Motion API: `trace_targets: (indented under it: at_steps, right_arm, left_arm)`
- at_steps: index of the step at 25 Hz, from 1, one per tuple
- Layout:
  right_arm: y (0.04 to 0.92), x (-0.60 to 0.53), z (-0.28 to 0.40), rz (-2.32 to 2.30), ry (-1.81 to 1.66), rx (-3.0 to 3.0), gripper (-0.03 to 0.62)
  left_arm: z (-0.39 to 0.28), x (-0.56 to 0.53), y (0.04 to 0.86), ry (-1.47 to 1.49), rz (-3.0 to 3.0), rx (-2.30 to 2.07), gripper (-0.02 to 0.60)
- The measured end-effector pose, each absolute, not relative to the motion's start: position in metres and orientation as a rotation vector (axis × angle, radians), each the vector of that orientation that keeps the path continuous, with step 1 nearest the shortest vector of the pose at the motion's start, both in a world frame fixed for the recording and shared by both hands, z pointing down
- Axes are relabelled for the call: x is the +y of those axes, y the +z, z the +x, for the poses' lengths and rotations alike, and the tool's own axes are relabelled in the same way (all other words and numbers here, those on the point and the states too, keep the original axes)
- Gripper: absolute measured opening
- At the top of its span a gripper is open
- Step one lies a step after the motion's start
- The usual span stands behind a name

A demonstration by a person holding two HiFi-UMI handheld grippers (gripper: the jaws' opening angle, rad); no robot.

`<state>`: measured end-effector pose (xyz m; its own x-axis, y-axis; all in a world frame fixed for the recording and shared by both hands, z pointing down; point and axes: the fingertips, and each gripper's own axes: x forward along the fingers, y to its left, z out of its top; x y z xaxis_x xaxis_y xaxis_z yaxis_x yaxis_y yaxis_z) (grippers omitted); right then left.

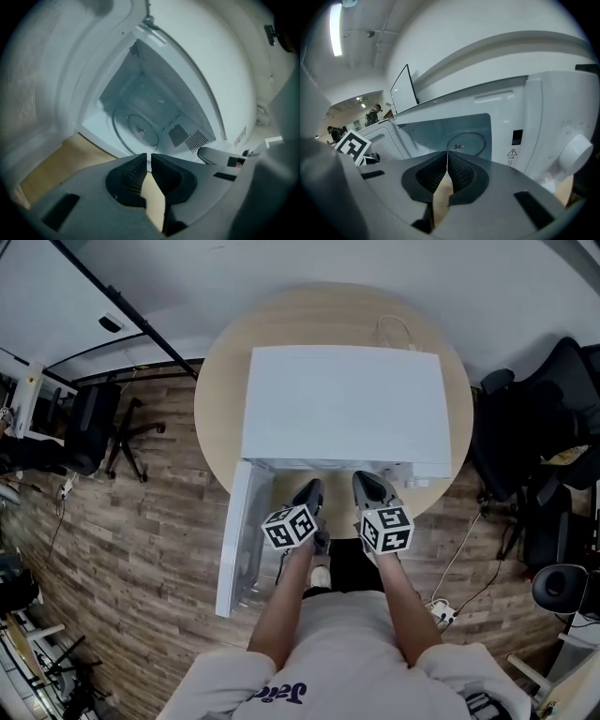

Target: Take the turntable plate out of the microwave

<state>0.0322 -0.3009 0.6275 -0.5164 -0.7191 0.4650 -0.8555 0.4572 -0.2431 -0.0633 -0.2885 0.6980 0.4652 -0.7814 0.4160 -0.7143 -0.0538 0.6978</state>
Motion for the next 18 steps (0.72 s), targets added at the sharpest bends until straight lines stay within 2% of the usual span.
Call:
trace_targets:
  at_steps: [4,5,6,7,18]
  right_arm:
    - [0.635,-0.305,0.036,1.342,0.672,-2.396,0.017]
    - [0.636,-0.306,0.037,1.342,0.676,-2.393,0.017]
    - [0.637,-0.307,0.037,1.342,0.68,-2.391,0.017]
    - [0.638,-0.307,0.038,1.341,0.684,-2.389,0.017]
    - [0.642,-0.31,0.042,1.328,0.697,-2.387,0.017]
  left_arm:
    - [-0.059,-0.3,0.714,-0.211,1.668,-1.211,0.028]
    - [-0.057,-0.303,0.718,-0.242,1.641,-1.185,0.085]
    - [-0.054,-0.306,0.721,-0.27,1.614,-1.157,0.175]
    - [-0.051,-0.308,0.725,-0.294,1.585,-1.134,0.202]
    - [-0.051,-0.327,0.76,-0.628,1.257,-1.052,0.23]
